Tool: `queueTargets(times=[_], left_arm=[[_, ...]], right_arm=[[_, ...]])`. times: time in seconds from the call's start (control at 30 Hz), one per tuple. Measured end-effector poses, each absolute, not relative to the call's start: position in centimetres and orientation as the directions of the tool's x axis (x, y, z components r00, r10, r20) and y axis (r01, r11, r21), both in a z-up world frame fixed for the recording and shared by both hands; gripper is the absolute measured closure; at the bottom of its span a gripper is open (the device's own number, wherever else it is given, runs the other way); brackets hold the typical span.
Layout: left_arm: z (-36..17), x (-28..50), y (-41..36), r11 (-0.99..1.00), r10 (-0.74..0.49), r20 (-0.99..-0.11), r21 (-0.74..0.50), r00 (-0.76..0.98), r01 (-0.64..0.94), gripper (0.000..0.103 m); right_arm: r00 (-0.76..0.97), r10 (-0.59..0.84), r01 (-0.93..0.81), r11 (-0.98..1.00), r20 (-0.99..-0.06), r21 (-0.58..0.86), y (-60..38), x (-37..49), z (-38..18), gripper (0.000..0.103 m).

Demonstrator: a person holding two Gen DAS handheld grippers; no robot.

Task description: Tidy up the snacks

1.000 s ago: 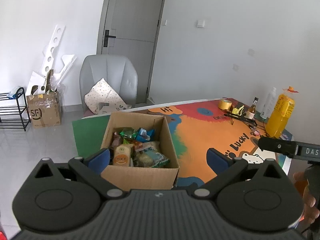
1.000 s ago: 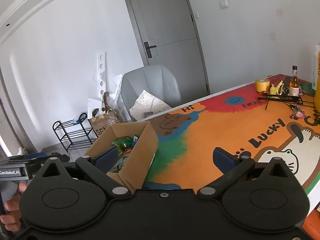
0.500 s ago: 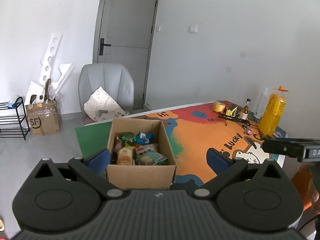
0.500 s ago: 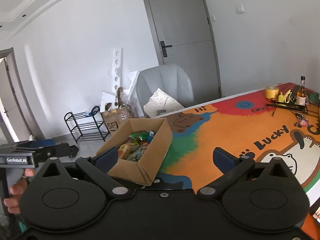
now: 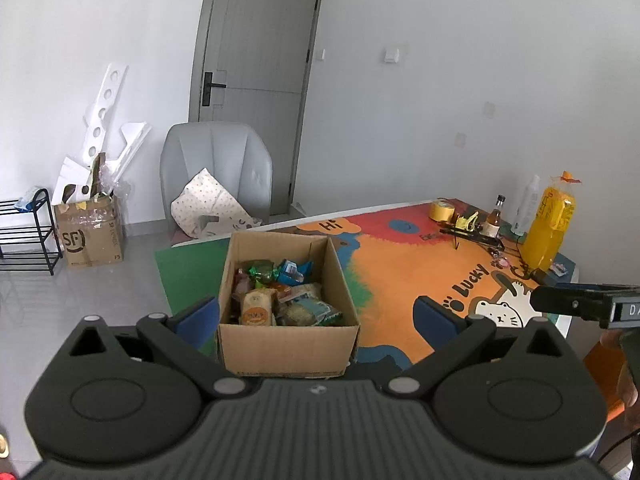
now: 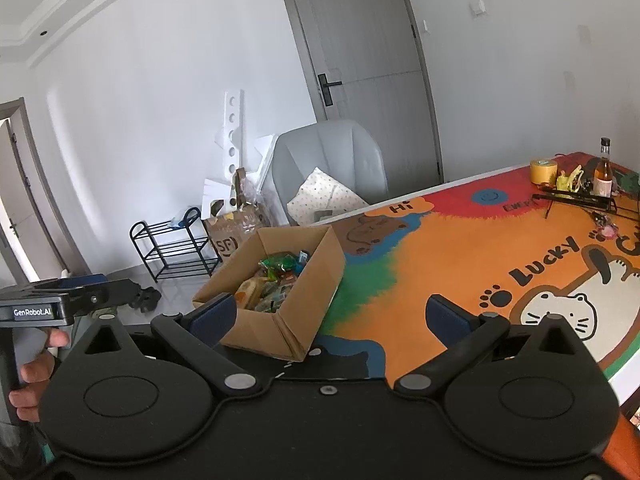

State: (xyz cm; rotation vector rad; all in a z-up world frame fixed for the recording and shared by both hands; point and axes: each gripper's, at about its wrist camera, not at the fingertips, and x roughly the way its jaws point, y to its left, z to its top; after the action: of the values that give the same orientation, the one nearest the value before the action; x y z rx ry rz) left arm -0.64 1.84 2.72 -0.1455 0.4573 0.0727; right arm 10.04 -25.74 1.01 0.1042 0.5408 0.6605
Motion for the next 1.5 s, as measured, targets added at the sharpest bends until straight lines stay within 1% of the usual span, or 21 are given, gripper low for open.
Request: queueTargets(times=[0.37,1.5], left_arm=[[2.4,-0.5,1.9,0.988,0.035,-0.454,-0.117,0.890,-0.098,0.001],[1.6,-0.4,2.1,0.989,0.049,-0.466,-0.102,0.884,-0.109,0.001]], right_arm=[[0.643,0.607,-0.555,0.789,-0.468,0.261,-25.6,10.2,0.5,0.000],[0.639,0.596,-0.542,0.797,-0.486,0.264,-25.4,10.3,0.5,0.000]])
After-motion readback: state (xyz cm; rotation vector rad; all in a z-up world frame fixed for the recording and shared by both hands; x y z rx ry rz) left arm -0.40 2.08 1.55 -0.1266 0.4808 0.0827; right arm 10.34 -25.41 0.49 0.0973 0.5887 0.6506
